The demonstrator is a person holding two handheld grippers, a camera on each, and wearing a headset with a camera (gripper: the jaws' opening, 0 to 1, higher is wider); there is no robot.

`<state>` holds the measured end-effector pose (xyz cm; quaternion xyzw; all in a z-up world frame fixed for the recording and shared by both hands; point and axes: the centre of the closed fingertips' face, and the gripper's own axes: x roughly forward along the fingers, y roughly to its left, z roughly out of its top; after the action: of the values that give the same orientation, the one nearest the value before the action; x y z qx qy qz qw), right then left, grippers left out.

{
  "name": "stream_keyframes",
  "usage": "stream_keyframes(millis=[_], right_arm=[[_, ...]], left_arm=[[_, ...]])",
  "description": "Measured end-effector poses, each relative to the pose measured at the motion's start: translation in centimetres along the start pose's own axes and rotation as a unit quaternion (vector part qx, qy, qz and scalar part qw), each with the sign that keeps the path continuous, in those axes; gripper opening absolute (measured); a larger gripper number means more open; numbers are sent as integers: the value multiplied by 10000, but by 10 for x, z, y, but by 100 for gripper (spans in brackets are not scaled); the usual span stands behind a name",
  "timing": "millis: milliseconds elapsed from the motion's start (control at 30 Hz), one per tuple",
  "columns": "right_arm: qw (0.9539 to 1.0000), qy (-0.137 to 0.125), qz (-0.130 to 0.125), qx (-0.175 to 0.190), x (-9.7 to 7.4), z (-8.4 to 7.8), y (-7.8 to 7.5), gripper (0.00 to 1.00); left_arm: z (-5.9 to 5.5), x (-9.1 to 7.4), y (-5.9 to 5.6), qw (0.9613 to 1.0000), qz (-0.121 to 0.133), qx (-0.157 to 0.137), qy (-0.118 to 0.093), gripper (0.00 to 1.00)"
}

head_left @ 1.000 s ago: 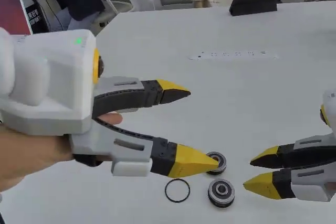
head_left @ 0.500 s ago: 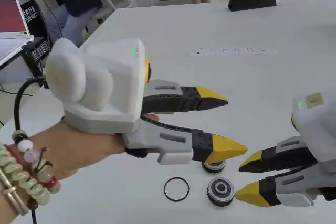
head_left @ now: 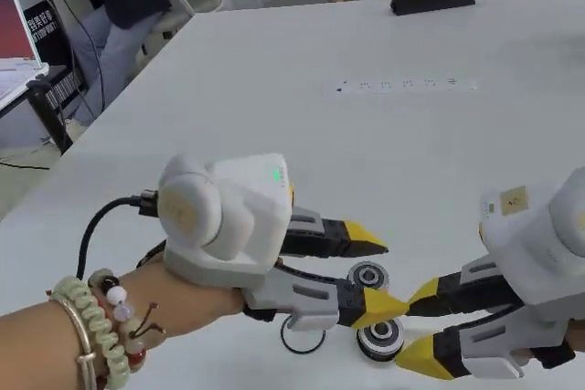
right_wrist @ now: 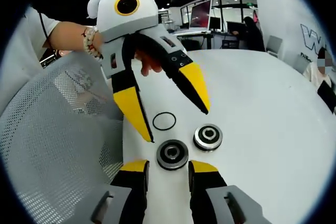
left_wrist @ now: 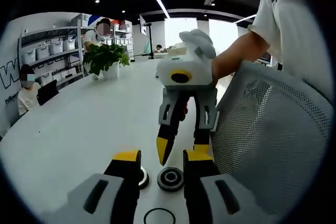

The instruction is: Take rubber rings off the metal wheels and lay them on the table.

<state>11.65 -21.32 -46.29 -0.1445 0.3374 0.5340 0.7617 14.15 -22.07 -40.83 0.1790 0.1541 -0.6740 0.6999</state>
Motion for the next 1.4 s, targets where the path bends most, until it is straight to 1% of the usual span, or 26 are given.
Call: stream_keyframes(millis=[33,100,167,233,267,367,433,500,567,667,733,833,900,933,967,1000,1067,1133,1200,1267,1300,1333,1367,1400], right_arm=[[10000,-19,-18,26,1,0,-1,28],[10000,-37,-15,42,2,-1,-1,28],[9999,-93,-34,85,4,-1,-1,28],[9999,-123,-54,106,6,-2,-1,28],[9998,-149,-98,99,7,-2,-1,28],[9996,-242,-169,2,8,-2,-2,28],[9994,-245,-243,-79,9,-3,-3,29],[9992,-280,-284,-60,10,-4,-5,28],[9992,-314,-256,-5,11,-5,-4,28],[9990,-347,-299,-5,11,-5,-6,27],[9985,-421,-338,70,11,-3,-8,26],[9979,-521,-296,226,12,-1,-8,25],[9980,-520,-285,212,13,-2,-8,24],[9982,-502,-279,164,14,-3,-7,23],[9983,-488,-292,138,14,-4,-6,23],[9983,-481,-300,110,14,-4,-7,22],[9983,-493,-281,150,14,-4,-6,22],[9982,-509,-284,154,13,-4,-6,22],[9985,-444,-323,36,13,-6,-6,21],[9984,-463,-317,37,13,-5,-6,21],[9985,-439,-315,23,13,-6,-6,20],[9987,-336,-367,-50,12,-9,-8,18],[9986,-401,-344,-12,13,-7,-7,18],[9986,-399,-340,-10,14,-7,-7,17]], left_arm=[[-3,1,0,10000,2,-57,18,26],[-9,2,-2,10000,19,-70,51,24],[-17,4,-3,9998,51,-42,183,23],[-23,6,-6,9996,-10,-58,285,22],[-26,7,-8,9994,-41,-20,332,21],[-31,9,-9,9991,-46,8,429,19],[-34,11,-8,9988,-33,13,480,18],[-37,12,-8,9986,-63,-19,530,18],[-39,12,-8,9984,-59,-18,556,17],[-42,13,-7,9984,-46,-116,559,16],[-43,14,-7,9982,-52,-126,577,14],[-43,15,-7,9982,-32,-153,580,13],[-44,15,-7,9982,-42,-161,584,13],[-46,16,-10,9979,-84,-130,636,12],[-44,17,-9,9984,-69,-40,560,11],[-44,16,-11,9982,-99,-94,589,10],[-45,16,-11,9980,-112,-94,613,8],[-45,16,-12,9980,-127,-71,615,8],[-44,16,-12,9980,-129,-61,621,8],[-44,16,-12,9980,-124,-57,616,8],[-44,16,-12,9981,-121,-62,603,8],[-44,16,-12,9981,-119,-67,596,8],[-44,16,-12,9982,-117,-71,587,8],[-44,17,-12,9982,-117,-71,585,8]])
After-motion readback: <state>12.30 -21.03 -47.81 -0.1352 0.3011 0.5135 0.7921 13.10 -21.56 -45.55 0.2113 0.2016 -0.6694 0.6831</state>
